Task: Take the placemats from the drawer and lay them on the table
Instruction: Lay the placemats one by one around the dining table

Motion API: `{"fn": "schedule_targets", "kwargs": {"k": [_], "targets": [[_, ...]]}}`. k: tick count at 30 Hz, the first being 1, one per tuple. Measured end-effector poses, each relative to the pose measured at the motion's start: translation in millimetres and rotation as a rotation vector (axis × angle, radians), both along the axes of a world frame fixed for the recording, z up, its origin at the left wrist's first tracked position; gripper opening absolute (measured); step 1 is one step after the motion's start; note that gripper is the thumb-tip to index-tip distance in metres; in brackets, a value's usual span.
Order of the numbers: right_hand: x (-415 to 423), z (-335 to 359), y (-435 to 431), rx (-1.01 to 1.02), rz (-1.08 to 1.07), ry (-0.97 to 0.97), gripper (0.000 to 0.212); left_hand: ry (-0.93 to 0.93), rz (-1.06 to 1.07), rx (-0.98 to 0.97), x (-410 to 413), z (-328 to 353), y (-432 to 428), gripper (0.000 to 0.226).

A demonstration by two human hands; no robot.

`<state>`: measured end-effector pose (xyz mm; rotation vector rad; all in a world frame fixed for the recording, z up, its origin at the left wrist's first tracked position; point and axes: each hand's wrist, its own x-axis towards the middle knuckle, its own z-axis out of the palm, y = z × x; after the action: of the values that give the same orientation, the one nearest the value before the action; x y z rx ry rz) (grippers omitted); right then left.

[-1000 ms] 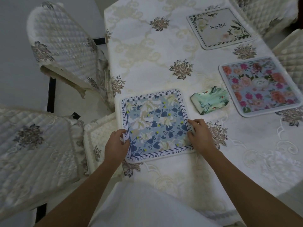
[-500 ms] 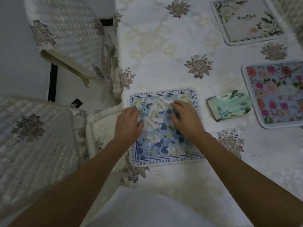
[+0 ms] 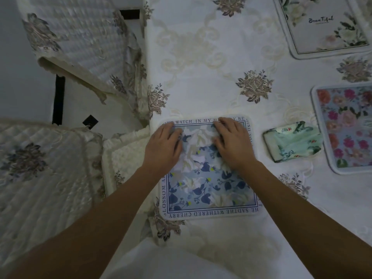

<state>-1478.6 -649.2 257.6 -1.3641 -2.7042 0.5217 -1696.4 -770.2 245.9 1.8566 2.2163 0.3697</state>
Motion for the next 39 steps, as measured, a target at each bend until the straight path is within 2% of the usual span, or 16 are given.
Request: {"fn": "schedule_targets", "kwargs": {"k": [5,11,17,22,26,30,39], "targets": [[-12,2,-6,0.004,0.025,-0.013,0.048,0.048,0.007,-0.029,2,2,2,0.046],[-44,3,-17,-0.045,0.143,-0.016,0.055,-0.037,-0.015,-0.033,32,6,28,0.05],[9,-6,-8,-0.022,0.072,-0.109,0.059,0.052,-0.066,-0.063,17,-3,3,0.053],[39,-1,0,-0.002,0.003,-0.115,0.057,0.098,-0.02,-0.068,-1,0,-14,0.051],[14,4,-3,-0.002,0.065,-0.056,0.054,0.079,-0.032,-0.031,16,4,6,0.047],[-19,3,-10,-0.057,0.143,-0.024,0.056,0.078,-0.106,-0.065,40,6,28,0.053],[40,3,20,-0.002,-0.04,-0.083,0.055,0.115,-0.021,-0.054,0,7,3,0.052]]}}
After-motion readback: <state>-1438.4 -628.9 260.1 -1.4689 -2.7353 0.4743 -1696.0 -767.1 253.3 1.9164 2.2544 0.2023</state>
